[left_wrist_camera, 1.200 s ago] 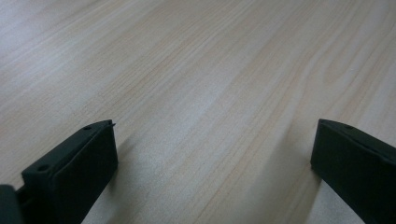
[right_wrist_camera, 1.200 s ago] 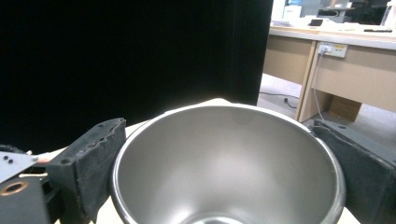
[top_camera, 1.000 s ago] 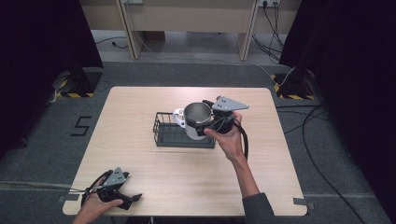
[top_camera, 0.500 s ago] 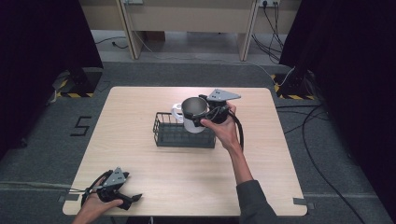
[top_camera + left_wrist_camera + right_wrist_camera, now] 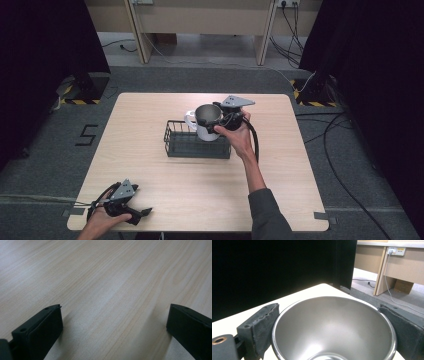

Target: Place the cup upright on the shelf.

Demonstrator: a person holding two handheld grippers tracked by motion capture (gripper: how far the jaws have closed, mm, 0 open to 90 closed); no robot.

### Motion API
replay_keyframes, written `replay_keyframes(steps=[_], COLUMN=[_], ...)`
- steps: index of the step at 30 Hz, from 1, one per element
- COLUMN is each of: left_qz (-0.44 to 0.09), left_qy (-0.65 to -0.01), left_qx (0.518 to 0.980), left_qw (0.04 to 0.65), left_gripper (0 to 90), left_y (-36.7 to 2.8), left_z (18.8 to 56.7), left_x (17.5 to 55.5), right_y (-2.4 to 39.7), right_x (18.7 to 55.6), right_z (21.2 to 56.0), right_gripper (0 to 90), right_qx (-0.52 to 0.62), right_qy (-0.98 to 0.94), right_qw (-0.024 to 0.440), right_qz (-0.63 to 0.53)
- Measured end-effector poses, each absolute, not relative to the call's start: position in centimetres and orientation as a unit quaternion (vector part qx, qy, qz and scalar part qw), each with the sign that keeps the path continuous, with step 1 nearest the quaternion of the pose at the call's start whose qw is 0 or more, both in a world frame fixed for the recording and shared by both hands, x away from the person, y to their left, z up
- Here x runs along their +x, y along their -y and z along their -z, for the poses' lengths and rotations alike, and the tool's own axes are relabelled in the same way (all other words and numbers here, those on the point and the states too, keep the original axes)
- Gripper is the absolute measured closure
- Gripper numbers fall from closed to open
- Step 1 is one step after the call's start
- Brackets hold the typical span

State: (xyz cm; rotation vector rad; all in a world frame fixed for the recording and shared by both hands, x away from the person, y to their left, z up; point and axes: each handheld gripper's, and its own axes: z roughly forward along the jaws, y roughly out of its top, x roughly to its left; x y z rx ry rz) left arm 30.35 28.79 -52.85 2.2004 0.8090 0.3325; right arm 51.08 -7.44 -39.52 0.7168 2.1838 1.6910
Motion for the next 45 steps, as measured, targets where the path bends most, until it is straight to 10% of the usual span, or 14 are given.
replay_keyframes(steps=[45], left_qz=[-0.129], left_qy=[-0.316], left_qx=[0.861], left_qw=[0.377], left_gripper=[0.0], left_y=[-28.8], left_z=[52.8], left_x=[30.3], right_y=[8.1], right_x=[49.4], right_z=[40.2], right_gripper=[14.9], right_qx=[0.274], right_qy=[-0.753], right_qw=[0.160], right_qz=[-0.576])
